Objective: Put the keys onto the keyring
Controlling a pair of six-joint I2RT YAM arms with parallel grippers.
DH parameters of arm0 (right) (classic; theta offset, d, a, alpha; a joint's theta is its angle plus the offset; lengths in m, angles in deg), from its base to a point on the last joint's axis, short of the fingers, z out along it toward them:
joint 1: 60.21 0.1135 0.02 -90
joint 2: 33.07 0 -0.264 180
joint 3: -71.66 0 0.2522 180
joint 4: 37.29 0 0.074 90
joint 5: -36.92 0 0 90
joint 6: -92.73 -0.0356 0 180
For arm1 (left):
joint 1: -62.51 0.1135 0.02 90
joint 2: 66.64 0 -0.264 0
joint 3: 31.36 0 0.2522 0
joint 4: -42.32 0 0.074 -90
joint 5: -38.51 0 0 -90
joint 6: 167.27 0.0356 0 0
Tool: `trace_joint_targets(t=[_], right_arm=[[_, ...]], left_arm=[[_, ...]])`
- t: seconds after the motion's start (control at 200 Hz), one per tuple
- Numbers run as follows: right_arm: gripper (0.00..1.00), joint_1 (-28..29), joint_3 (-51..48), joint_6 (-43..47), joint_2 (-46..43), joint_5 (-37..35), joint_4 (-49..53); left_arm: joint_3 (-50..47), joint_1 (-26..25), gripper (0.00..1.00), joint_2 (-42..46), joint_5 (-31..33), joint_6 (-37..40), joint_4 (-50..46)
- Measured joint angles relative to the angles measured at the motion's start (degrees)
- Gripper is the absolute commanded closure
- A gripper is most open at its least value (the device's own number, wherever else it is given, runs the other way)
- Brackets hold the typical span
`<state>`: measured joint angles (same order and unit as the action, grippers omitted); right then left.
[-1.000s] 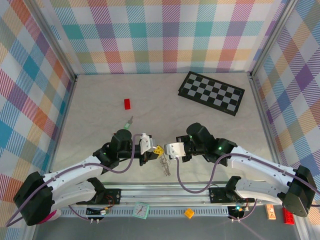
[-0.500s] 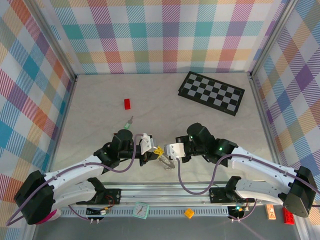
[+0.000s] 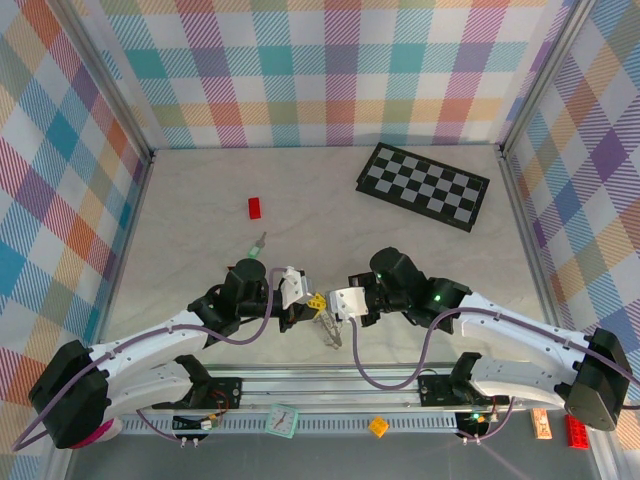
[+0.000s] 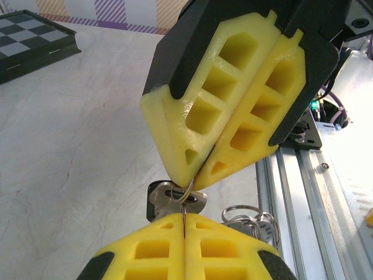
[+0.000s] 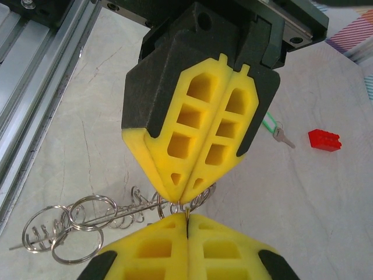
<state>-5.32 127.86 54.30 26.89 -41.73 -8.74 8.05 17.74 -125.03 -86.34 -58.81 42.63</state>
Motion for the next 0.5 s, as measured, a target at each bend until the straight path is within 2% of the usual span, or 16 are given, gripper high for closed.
trace_joint_targets(t=[0.5], right_arm=[[1.0, 0.31, 0.0, 0.37, 1.07, -0.15, 0.33]], left_arm=[[0.0, 0.0, 1.0, -0.17, 0.48, -0.87, 0.0]])
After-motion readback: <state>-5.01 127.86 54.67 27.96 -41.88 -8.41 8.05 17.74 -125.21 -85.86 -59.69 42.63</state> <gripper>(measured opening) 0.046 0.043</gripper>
